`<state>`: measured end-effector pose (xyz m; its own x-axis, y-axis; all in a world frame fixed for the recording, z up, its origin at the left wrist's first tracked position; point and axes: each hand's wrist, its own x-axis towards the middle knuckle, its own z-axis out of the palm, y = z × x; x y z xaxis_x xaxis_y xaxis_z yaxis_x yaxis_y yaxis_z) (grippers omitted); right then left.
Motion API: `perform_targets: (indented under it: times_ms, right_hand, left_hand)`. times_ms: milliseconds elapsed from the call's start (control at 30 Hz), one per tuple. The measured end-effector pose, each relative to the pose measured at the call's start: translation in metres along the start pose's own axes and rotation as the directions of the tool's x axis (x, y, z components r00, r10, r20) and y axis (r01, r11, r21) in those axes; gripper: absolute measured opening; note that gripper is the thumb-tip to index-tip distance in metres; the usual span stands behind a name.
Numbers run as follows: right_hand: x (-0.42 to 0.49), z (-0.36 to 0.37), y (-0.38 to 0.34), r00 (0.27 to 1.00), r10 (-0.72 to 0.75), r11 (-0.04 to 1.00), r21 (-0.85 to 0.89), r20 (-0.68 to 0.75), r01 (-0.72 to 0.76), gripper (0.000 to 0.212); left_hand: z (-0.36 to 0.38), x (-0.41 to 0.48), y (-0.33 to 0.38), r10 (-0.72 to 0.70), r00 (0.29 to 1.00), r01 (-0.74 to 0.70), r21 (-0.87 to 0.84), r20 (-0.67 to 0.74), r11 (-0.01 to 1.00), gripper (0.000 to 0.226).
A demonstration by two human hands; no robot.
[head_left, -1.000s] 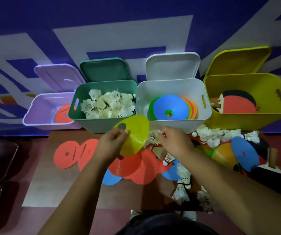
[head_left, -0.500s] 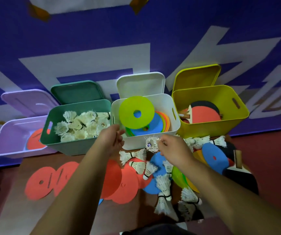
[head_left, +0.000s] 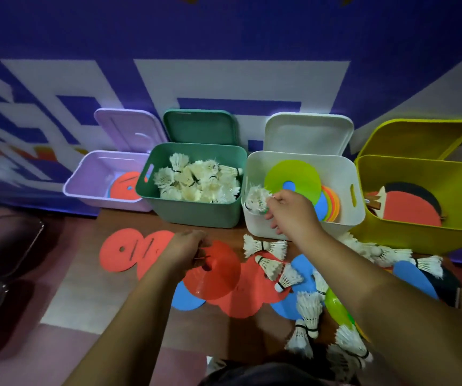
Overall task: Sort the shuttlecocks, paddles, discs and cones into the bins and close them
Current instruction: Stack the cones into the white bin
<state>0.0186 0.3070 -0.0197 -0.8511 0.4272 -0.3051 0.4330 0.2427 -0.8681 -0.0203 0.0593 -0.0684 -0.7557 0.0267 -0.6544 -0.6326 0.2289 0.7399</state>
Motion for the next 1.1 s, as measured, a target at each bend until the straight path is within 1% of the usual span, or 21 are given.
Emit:
perform_targets:
  times_ms: [33,100,167,200,233,300,400,433,467,533,600,700,800,867,933,1000,1100]
  right_hand:
    - [0.005,0.009,-0.012,1.000,0.014,0.999,0.041,0.014,-0.014,0.015]
    - [0.015,0.027,-0.035,0.997,0.014,0.979,0.199,0.077,-0.030,0.018]
    - [0.025,0.044,-0.054,0.986,-0.003,0.934,0.352,0.170,-0.058,0.047]
    - [0.029,0.052,-0.060,0.978,-0.009,0.922,0.381,0.207,-0.072,0.059]
    - [0.031,0.060,-0.065,0.972,-0.013,0.924,0.374,0.236,-0.078,0.064]
    - [0.029,0.075,-0.069,0.963,-0.015,0.953,0.294,0.270,-0.067,0.060]
    - [0.017,0.094,-0.063,0.953,-0.011,0.989,0.145,0.301,-0.035,0.030]
    - [0.013,0.099,-0.058,0.951,0.001,0.994,0.103,0.308,-0.034,0.023]
    - [0.008,0.103,-0.050,0.949,0.017,0.998,0.057,0.315,-0.037,0.023]
    - [0.002,0.109,-0.029,0.940,0.057,0.998,-0.051,0.338,-0.042,0.029]
    - [-0.004,0.113,-0.005,0.925,0.113,0.986,-0.157,0.362,-0.059,0.031]
    - [-0.012,0.111,0.031,0.926,0.202,0.955,-0.275,0.320,-0.113,0.026]
    - [-0.014,0.101,0.063,0.946,0.221,0.918,-0.378,0.236,-0.120,0.023]
    - [-0.015,0.093,0.082,0.959,0.203,0.889,-0.448,0.199,-0.095,0.021]
    - [-0.017,0.085,0.095,0.969,0.203,0.864,-0.492,0.142,-0.109,0.020]
    - [-0.015,0.076,0.107,0.975,0.194,0.830,-0.548,0.106,-0.106,0.026]
    - [-0.014,0.069,0.124,0.969,0.219,0.748,-0.658,0.117,-0.090,0.041]
  left_hand:
    - [-0.011,-0.001,-0.006,-0.016,1.000,0.016,0.000,-0.009,1.000,0.020]
    - [-0.033,-0.002,-0.018,-0.050,0.998,0.050,-0.009,-0.029,0.999,0.021]
    - [-0.051,-0.004,-0.027,-0.077,0.995,0.076,-0.027,-0.055,0.997,0.022]
    - [-0.059,-0.005,-0.031,-0.089,0.993,0.087,-0.034,-0.071,0.996,0.022]
    - [-0.066,-0.006,-0.034,-0.097,0.992,0.094,-0.035,-0.086,0.995,0.022]
    - [-0.078,-0.005,-0.041,-0.092,0.990,0.089,-0.031,-0.110,0.996,0.023]
    - [-0.086,-0.003,-0.050,-0.074,0.991,0.075,0.005,-0.109,0.997,0.021]
    - [-0.087,0.000,-0.054,-0.063,0.992,0.066,0.027,-0.109,0.997,0.020]
    - [-0.086,0.002,-0.057,-0.049,0.993,0.054,0.048,-0.103,0.997,0.020]
    - [-0.082,0.008,-0.065,-0.006,0.996,0.016,0.123,-0.086,0.992,0.016]
    - [-0.073,0.013,-0.074,0.036,0.998,-0.022,0.257,-0.049,0.966,0.016]
    - [-0.054,0.017,-0.087,0.107,0.992,-0.122,0.452,0.060,0.883,0.022]
    - [-0.034,0.026,-0.105,0.153,0.980,-0.199,0.603,0.127,0.772,0.035]
    - [-0.023,0.031,-0.112,0.166,0.973,-0.233,0.662,0.163,0.713,0.050]
    - [-0.015,0.036,-0.117,0.158,0.970,-0.242,0.693,0.185,0.679,0.061]
    - [-0.011,0.041,-0.124,0.154,0.972,-0.237,0.713,0.180,0.660,0.063]
    - [-0.010,0.045,-0.132,0.166,0.972,-0.236,0.737,0.169,0.633,0.058]
